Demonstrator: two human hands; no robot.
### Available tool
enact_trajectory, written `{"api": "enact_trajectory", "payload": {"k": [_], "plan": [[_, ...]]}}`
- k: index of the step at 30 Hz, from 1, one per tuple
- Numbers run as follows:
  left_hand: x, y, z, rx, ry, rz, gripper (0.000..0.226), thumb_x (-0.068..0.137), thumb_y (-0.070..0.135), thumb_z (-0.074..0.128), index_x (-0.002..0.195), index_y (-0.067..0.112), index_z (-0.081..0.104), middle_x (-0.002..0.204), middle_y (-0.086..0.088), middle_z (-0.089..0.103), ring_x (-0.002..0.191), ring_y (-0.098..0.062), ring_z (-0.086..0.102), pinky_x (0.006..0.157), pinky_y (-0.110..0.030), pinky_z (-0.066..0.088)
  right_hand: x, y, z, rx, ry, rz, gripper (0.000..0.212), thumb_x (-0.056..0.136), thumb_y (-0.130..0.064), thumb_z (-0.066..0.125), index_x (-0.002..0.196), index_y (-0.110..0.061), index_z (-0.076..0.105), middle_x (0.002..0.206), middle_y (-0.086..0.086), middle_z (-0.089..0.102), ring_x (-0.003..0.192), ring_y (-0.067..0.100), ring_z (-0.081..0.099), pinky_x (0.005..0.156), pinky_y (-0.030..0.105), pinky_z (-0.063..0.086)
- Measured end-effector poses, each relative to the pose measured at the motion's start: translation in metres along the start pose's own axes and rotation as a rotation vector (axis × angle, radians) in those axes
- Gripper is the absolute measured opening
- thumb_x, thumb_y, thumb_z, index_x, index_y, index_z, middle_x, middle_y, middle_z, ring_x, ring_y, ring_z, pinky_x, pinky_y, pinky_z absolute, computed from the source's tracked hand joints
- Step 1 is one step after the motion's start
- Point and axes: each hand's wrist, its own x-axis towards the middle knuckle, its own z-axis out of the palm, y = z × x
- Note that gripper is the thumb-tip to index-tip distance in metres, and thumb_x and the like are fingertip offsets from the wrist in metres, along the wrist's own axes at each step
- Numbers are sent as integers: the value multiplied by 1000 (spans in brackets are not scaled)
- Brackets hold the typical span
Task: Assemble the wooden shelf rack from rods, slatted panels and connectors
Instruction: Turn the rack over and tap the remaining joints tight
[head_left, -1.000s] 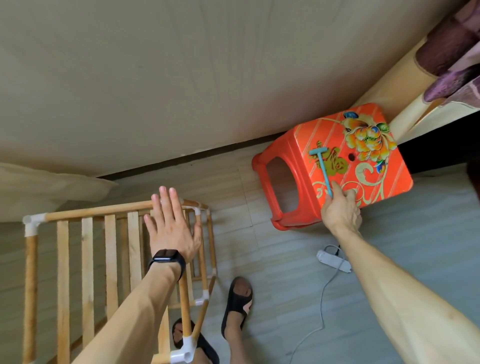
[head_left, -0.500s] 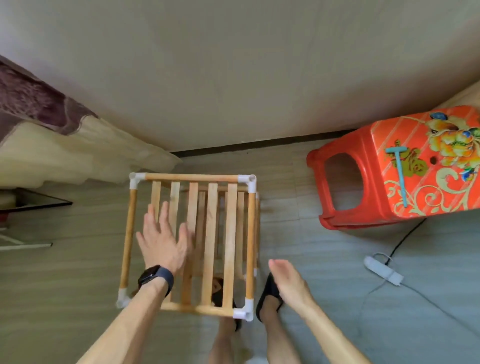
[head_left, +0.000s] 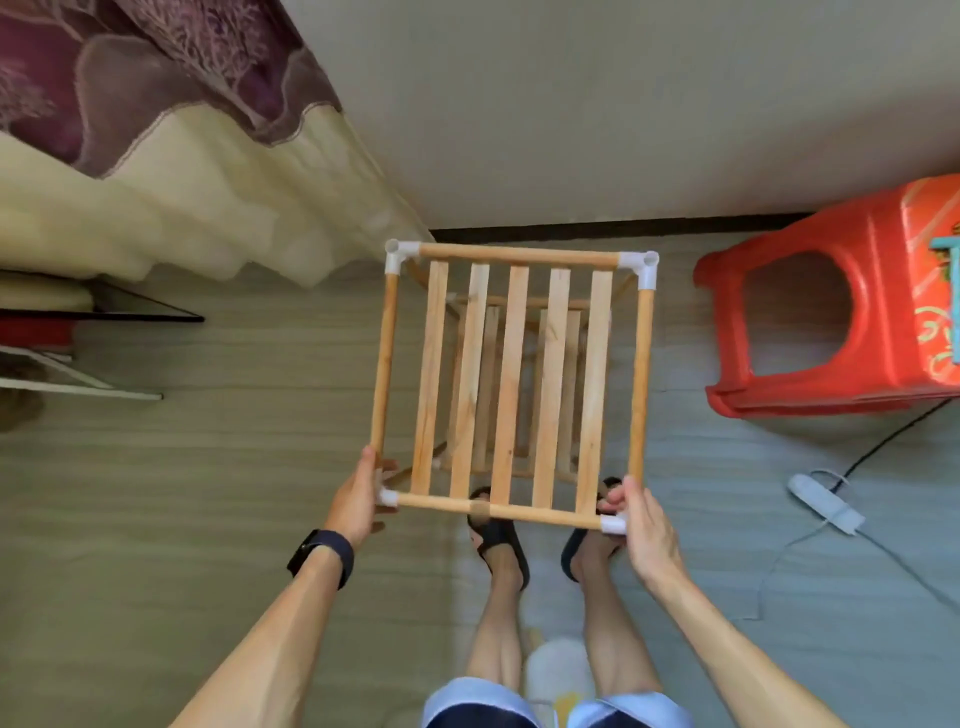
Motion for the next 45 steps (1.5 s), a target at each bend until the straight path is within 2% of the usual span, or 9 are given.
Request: {"api": "enact_trajectory", "payload": {"k": [8, 12, 21, 24, 28, 34, 37, 40, 45], "plan": [[26, -6, 19, -48, 30, 121, 84, 96, 73, 15, 71, 11, 65, 72, -6, 62, 71, -25, 57, 67, -35, 44, 10, -2, 7, -89, 212, -196, 55, 104, -53, 27, 90, -9, 56, 82, 9, 63, 81, 26, 59, 72, 36, 40], [30, 0, 21, -12, 79, 182, 83, 97, 72, 13, 69, 14, 64, 72, -4, 61, 75, -26, 58, 76, -40, 46, 12, -15, 0, -124, 216, -223, 59, 104, -54, 26, 88, -6, 55, 77, 7, 60, 75, 19, 55, 70, 36, 39], [-13, 52, 31, 160, 54, 280, 78, 88, 81, 10, 89, 30, 69, 78, -9, 62, 83, -39, 62, 77, -44, 48, -13, -28, -54, -97, 191, -177, 53, 103, -57, 24, 103, -16, 57, 93, 6, 64, 93, 27, 58, 76, 36, 39], [-37, 71, 49, 213, -26, 327, 74, 87, 79, 14, 115, 33, 64, 122, -27, 63, 114, -50, 57, 97, -58, 47, -26, -14, -88, -51, 187, -120, 55, 104, -57, 22, 118, -16, 56, 107, 9, 64, 105, 30, 58, 84, 38, 42], [-86, 91, 90, 325, -159, 392, 56, 100, 64, 17, 133, 38, 54, 138, -26, 53, 97, -39, 61, 103, -57, 44, -58, 25, -139, 51, 218, -24, 54, 106, -52, 22, 125, -14, 55, 112, 7, 60, 105, 28, 54, 85, 37, 39], [-191, 98, 183, 552, -316, 462, 57, 100, 67, 15, 151, 46, 30, 136, -14, 58, 119, -33, 57, 109, -52, 41, -125, 122, -216, 239, 314, 117, 54, 106, -51, 21, 147, -21, 40, 132, 13, 59, 121, 37, 54, 95, 42, 40], [-244, 97, 238, 677, -378, 543, 54, 101, 63, 14, 151, 48, 28, 147, -19, 49, 132, -39, 49, 111, -57, 39, -153, 173, -252, 328, 376, 222, 52, 106, -51, 20, 148, -26, 38, 103, 6, 68, 95, 34, 62, 79, 35, 46], [-299, 90, 301, 793, -405, 564, 53, 102, 61, 16, 150, 45, 32, 141, -23, 53, 121, -37, 57, 107, -55, 44, -184, 226, -288, 452, 426, 300, 51, 105, -53, 21, 146, -29, 40, 82, -1, 63, 80, 30, 60, 67, 33, 45], [-389, 76, 408, 930, -513, 693, 49, 103, 59, 20, 148, 46, 35, 91, -12, 67, 66, -14, 54, 93, -53, 52, -231, 305, -355, 640, 529, 333, 52, 104, -54, 22, 154, -40, 27, 111, 4, 72, 78, 20, 68, 66, 31, 51]]}}
